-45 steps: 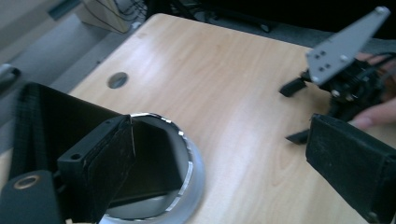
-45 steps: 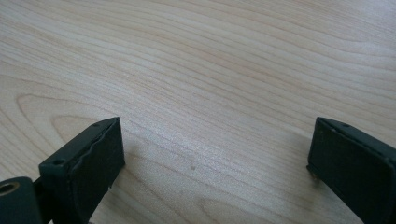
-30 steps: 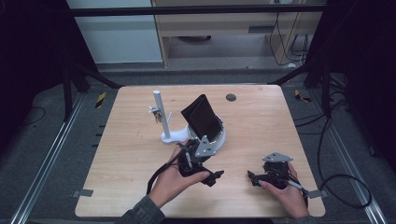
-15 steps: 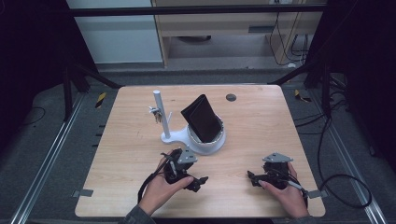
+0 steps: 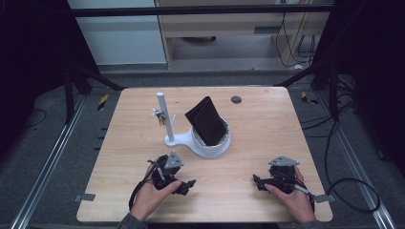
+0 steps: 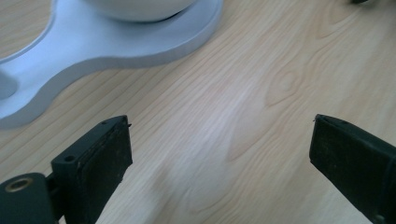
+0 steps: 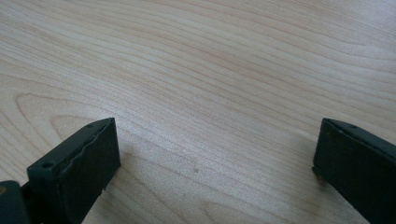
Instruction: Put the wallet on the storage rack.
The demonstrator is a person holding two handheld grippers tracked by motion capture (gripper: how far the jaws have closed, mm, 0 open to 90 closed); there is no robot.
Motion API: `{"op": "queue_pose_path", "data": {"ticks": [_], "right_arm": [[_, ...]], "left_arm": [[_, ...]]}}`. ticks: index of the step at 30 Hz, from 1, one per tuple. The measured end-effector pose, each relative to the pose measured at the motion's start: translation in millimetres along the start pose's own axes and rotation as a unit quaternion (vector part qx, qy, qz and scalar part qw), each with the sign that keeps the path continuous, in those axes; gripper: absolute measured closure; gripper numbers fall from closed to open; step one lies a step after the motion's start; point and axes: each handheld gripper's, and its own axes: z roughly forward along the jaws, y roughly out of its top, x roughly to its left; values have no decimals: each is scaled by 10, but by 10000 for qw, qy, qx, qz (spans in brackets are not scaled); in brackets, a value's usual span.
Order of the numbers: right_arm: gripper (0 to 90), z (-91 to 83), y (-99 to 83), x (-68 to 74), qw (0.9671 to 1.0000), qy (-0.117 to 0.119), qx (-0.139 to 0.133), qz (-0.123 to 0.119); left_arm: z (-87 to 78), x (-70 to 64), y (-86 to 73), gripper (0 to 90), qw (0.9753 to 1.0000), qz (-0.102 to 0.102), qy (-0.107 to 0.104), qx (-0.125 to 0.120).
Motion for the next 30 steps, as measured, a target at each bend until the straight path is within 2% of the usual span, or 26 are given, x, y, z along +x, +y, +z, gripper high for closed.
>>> {"op": "queue_pose_path", "data": {"ticks": [2, 3, 4, 7, 10, 16, 21, 24, 26, 30], "right_arm": [[6, 0, 0, 0, 10000, 0, 0, -2], [6, 0, 0, 0, 10000, -1, 0, -1], [6, 0, 0, 0, 10000, -1, 0, -2], [7, 0, 0, 0, 10000, -1, 0, -2], [6, 0, 0, 0, 10000, -1, -1, -2], [6, -1, 1, 4, 10000, 0, 8, 16], [5, 0, 2, 7, 10000, -18, 6, 3], [5, -1, 1, 13, 10000, -22, 7, 28], [5, -2, 0, 17, 10000, -29, 6, 35], [5, -1, 0, 19, 10000, -33, 3, 34]], "left_arm": [[-18, 72, -73, 57, 9999, -105, 107, -20], [-25, 104, -111, 58, 9997, -133, 215, -11], [-31, 164, -185, 64, 9990, -198, 412, -18], [-37, 220, -256, 67, 9984, -317, 469, -27], [-43, 297, -359, 73, 9972, -357, 655, -5], [-65, 504, -559, 71, 9942, -584, 904, 29], [-68, 625, -651, 64, 9922, -717, 1016, 122], [-72, 698, -710, 36, 9907, -919, 1003, -5], [-75, 737, -742, 20, 9904, -947, 1002, -101], [-87, 786, -754, 14, 9898, -969, 1041, -83]]}}
